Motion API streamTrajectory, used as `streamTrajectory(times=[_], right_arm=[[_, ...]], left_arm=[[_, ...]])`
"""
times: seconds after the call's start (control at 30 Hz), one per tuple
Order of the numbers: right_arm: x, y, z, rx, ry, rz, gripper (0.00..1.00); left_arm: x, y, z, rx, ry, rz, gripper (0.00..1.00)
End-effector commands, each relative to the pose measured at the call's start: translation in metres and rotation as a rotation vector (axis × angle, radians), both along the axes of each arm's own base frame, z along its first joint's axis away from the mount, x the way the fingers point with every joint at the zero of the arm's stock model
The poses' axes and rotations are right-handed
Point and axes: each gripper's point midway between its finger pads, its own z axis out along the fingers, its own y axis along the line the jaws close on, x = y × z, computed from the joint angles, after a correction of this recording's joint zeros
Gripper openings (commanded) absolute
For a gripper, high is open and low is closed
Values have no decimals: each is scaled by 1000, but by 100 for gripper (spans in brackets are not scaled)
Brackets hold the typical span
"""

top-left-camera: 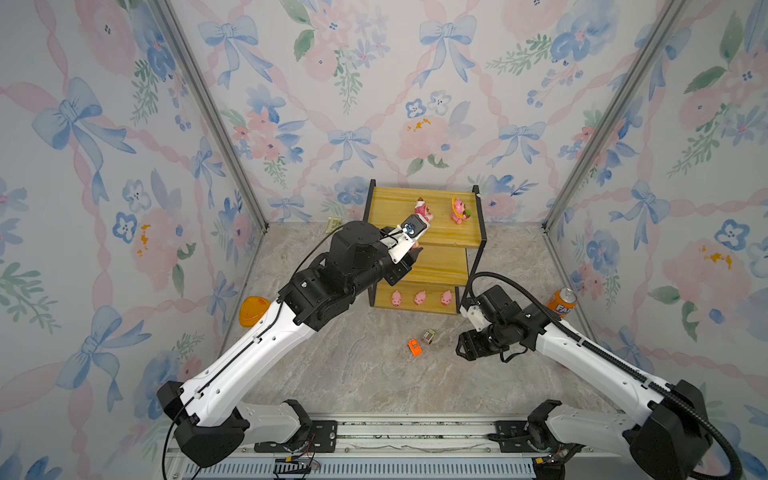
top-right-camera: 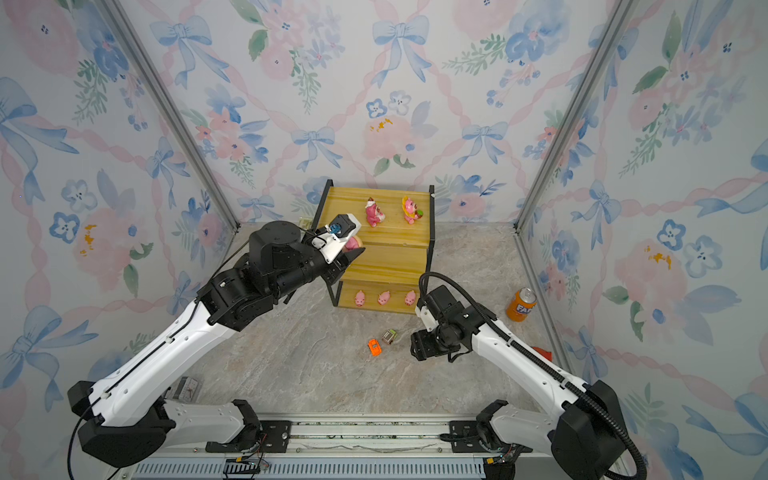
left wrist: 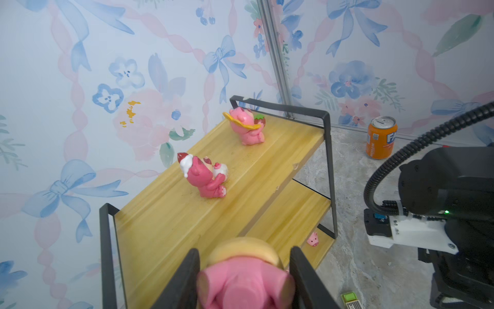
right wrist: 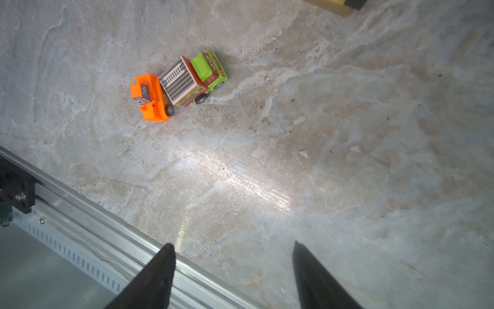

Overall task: Place and organize the plastic toys onto the shelf
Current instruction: 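Carry the pink bear up to the top shelf with the left gripper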

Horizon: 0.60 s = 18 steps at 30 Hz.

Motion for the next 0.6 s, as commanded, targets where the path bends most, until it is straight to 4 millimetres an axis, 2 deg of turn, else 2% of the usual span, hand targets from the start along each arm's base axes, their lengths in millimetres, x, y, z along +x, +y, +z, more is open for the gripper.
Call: streamTrajectory(times=[0.0,0.23,0.57], right_arm=[[1,2,3,19,-6,9,71],[1,4,2,30,0,12,71],[-2,5,3,34,1,21,71]], left_arm=[[13,10,19,29,-73,47,2],[49,21,17,61,-75,100,2],[98,19,8,54,-34,81,2]])
